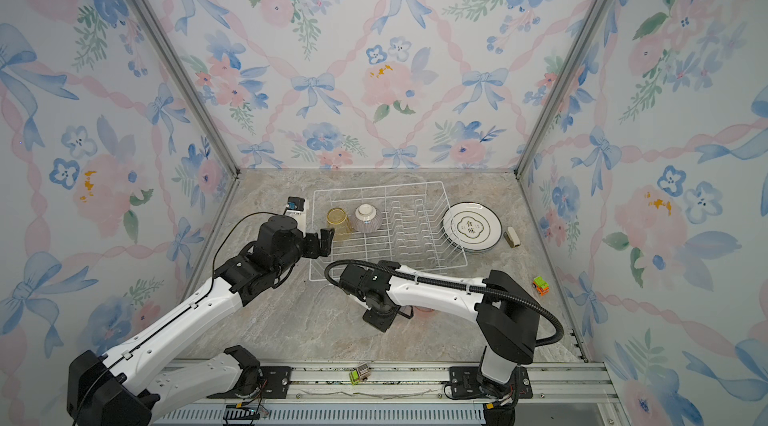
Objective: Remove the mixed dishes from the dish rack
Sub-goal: 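Carry the clear glass with the right gripper toward the table nearer the robot, then lower the clear glass beside the pink glass and open the right gripper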
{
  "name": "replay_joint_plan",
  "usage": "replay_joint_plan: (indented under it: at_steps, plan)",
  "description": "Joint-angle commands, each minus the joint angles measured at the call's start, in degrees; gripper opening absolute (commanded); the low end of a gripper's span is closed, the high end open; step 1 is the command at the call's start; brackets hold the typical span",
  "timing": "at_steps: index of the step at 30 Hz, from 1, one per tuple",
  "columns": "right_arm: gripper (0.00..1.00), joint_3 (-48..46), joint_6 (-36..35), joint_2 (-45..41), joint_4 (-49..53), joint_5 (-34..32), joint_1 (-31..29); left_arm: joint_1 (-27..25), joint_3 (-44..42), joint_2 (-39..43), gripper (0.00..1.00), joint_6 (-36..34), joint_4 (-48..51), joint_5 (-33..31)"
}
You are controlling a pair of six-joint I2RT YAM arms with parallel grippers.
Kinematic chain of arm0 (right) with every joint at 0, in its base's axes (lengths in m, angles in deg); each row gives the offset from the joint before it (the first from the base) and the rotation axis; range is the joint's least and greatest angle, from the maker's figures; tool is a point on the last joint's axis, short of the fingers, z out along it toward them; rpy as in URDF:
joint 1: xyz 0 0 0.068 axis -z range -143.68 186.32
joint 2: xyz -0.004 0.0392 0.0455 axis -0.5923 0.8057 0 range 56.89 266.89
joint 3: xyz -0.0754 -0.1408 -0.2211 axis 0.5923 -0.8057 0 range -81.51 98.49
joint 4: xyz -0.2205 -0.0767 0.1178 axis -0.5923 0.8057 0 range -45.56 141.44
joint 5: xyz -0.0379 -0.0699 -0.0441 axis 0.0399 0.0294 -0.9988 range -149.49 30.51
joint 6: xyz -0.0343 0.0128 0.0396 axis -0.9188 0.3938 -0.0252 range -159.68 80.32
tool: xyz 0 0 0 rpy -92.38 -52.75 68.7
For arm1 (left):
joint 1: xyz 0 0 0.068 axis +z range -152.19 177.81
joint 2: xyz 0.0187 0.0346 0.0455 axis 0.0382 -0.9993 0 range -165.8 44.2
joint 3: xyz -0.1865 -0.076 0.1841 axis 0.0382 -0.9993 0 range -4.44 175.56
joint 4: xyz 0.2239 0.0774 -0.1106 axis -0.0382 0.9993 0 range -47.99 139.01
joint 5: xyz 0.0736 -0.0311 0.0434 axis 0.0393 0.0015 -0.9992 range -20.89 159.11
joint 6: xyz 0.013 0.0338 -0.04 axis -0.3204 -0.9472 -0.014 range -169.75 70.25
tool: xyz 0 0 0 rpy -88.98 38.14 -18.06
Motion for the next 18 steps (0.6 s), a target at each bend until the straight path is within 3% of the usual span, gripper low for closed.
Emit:
replay_joint_plan:
  at_steps: [1,5,9,13,18]
  plan:
    - [0.41,1.39,-0.49,-1.84,0.2,0.26,0.73,0.58,2.1,-0.79,0.98,-1.02,1.02,0.51]
    - [0.44,1.69,-0.3,-7.06,0.29,1.5,1.43,0.9,2.79,-2.21,0.98,-1.2,2.11,0.11]
    - [0.51,3.55,-0.39,-15.13,0.31,9.12,3.6,1.03,5.49,-5.71,0.98,-1.49,5.36,-0.8]
    - [0.63,4.68,1.07,-26.05,-2.25,15.94,8.98,1.02,8.49,-10.03,0.98,-2.96,7.08,0.73]
    - [0.68,3.27,2.64,-34.93,-6.33,17.55,16.46,2.63,13.01,-16.68,0.97,-5.32,8.71,3.24]
